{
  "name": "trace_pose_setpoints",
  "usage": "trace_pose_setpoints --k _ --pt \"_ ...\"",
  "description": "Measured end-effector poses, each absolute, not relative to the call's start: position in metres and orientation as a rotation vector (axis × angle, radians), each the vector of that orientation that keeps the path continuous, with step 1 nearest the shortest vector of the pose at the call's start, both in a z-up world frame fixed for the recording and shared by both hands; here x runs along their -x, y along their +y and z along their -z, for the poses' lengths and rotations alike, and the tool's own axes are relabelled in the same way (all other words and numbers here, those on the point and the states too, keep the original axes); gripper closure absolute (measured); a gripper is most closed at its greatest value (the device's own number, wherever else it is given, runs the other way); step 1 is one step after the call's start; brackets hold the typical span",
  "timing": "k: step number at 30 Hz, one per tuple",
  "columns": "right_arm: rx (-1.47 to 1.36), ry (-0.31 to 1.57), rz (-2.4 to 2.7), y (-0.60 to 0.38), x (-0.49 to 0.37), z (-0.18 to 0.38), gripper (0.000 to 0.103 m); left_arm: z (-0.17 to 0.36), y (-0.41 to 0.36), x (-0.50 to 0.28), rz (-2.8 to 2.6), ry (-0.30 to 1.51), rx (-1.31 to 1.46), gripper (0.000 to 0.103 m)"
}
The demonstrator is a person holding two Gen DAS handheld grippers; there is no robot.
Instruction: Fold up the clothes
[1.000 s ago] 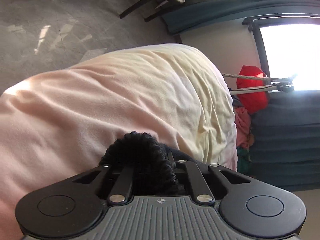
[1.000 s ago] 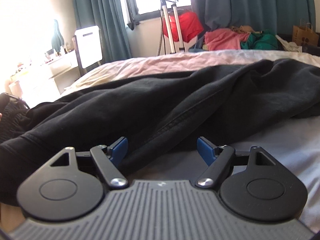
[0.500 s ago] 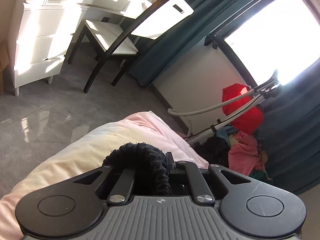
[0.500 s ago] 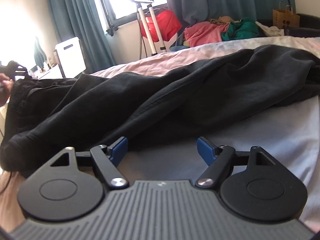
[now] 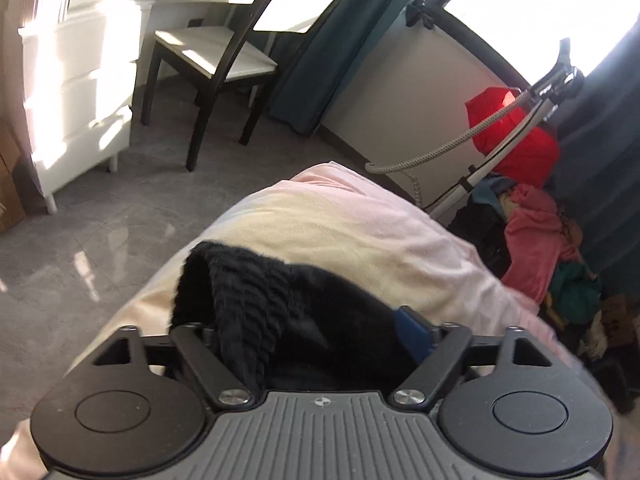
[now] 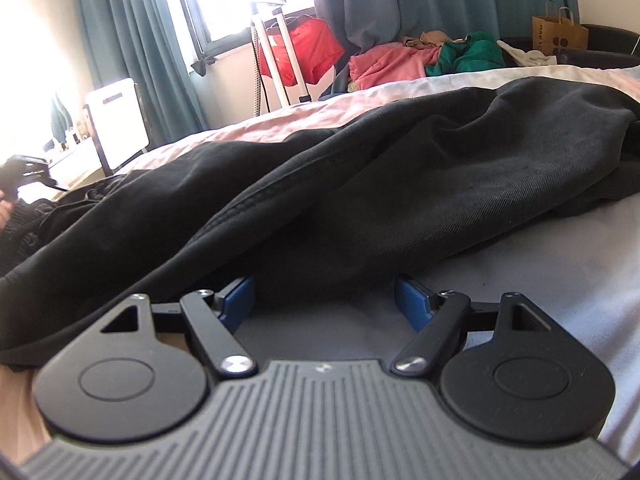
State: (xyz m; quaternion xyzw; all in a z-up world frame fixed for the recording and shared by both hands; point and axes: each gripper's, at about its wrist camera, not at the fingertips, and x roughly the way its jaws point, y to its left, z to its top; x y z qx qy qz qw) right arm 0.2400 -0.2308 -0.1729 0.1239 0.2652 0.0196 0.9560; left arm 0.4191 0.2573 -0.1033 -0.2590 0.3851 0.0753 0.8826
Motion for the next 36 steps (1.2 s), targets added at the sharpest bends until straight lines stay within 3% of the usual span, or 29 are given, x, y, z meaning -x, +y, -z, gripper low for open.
trace_pose_setpoints --k 4,12,17,25,36 --pt "-0.237 0.522 -0.035 -0.229 -0.235 0.167 0.025 0.090 0.245 -0.363 -0.199 0.789 0.444 0.010" --pt "-0.185 0.416 -0.065 -0.230 -0.204 0.123 0.025 0.059 0.204 -0.211 -0.111 0.601 0.713 0.005" --pt "-0.178 0.365 -0.067 -0.235 -0.177 0.105 0.025 0.074 0.168 -0.154 -0.113 0.637 0.859 0.003" --pt "-0.307 0.439 -0.056 -0.259 -0.154 0.107 0.025 0.137 0.164 -0.129 -0.122 0.809 1.094 0.003" --pt "-0.484 0.503 -0.020 -0.278 -0.160 0.126 0.025 0.161 0.167 -0.126 -0.169 0.827 1.180 0.003"
